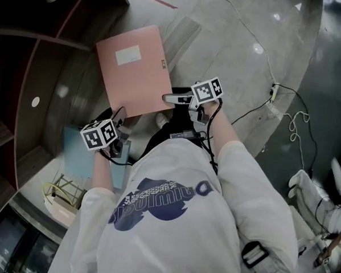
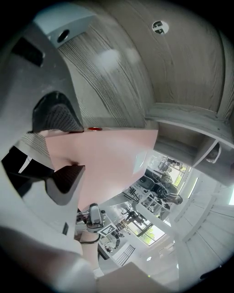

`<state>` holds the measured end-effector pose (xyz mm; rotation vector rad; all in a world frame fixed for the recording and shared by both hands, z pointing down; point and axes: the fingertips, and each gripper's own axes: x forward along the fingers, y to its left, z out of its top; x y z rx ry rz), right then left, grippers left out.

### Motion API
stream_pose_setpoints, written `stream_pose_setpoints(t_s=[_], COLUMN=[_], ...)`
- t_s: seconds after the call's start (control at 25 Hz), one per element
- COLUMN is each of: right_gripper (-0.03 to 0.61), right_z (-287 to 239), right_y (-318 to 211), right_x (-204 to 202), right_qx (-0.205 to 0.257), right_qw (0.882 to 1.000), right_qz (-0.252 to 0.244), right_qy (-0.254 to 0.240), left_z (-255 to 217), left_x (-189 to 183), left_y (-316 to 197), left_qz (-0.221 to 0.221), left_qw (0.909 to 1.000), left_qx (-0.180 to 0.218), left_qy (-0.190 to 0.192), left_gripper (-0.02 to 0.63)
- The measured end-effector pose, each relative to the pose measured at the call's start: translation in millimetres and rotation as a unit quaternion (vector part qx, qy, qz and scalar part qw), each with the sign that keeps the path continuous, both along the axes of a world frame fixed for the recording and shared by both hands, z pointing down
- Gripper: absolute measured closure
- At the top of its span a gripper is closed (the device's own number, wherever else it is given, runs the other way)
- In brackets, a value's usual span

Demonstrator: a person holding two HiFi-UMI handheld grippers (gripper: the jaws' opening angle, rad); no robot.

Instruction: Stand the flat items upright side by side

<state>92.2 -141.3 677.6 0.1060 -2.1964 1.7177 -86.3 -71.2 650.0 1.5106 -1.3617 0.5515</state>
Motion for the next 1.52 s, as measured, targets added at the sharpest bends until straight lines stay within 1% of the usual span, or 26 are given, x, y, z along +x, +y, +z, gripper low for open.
stream_pose_setpoints(t_s=[0.24,0.32,0.4,0.6,0.68,0.72,0.84,0.92,1.04,1.24,1.32,1.4,1.52], right_gripper=[0.221,0.226,0.273,0.282,0.284,0.284,0.284,0.284,0.284,0.284,0.285,0.285,0.285], right_z=[3.0,1.2,-1.7,-10.5,-8.2,-9.7,-25.5,-28.2,-31.0,-59.4,-73.6,-84.2,-98.1], right_y=[3.2,4.1,4.6,5.6,5.3,5.1,4.3,2.9,-3.3,-17.8,-22.7,-23.9,-24.0], right_x=[-6.5,-7.9,-8.4,-7.9,-5.5,-5.6,-9.0,-6.5,-1.6,-2.4,-3.0,-3.9,-3.6], right_qx=[-0.056,-0.062,-0.065,-0.082,-0.079,-0.077,-0.078,-0.063,-0.019,0.045,0.080,0.126,0.201], right_qw=[0.997,0.995,0.994,0.990,0.992,0.992,0.989,0.991,0.995,0.995,0.993,0.989,0.976], right_qz=[-0.010,-0.016,-0.023,-0.034,-0.036,-0.035,-0.023,-0.024,-0.034,-0.028,-0.032,-0.049,-0.074], right_qy=[-0.057,-0.075,-0.088,-0.106,-0.091,-0.091,-0.125,-0.117,-0.089,-0.090,-0.085,-0.066,-0.033], left_z=[0.3,0.5,0.3,-1.6,-2.7,-3.3,-4.1,-6.4,-16.9,-41.4,-51.4,-58.4,-63.7], left_x=[-1.4,-1.2,-0.3,3.7,3.7,3.6,5.6,6.5,6.0,3.5,2.9,1.9,1.6], left_y=[-1.0,-1.4,-1.1,-1.4,-2.1,-2.4,-3.6,-5.6,-13.0,-33.1,-41.7,-48.0,-53.7], left_qz=[0.001,0.002,0.002,0.006,0.007,0.007,0.006,0.009,0.019,0.040,0.051,0.066,0.081], left_qw=[1.0000,1.0000,1.0000,1.0000,1.0000,1.0000,0.9999,0.9998,0.9992,0.9960,0.9937,0.9911,0.9881], left_qx=[-0.004,-0.004,-0.004,0.000,0.004,0.006,0.012,0.018,0.035,0.077,0.096,0.110,0.122], left_qy=[0.002,0.002,0.002,-0.001,-0.002,-0.002,0.001,-0.002,-0.008,-0.022,-0.028,-0.036,-0.045], left_gripper=[0.377,0.378,0.380,0.386,0.388,0.390,0.390,0.390,0.391,0.391,0.391,0.391,0.394])
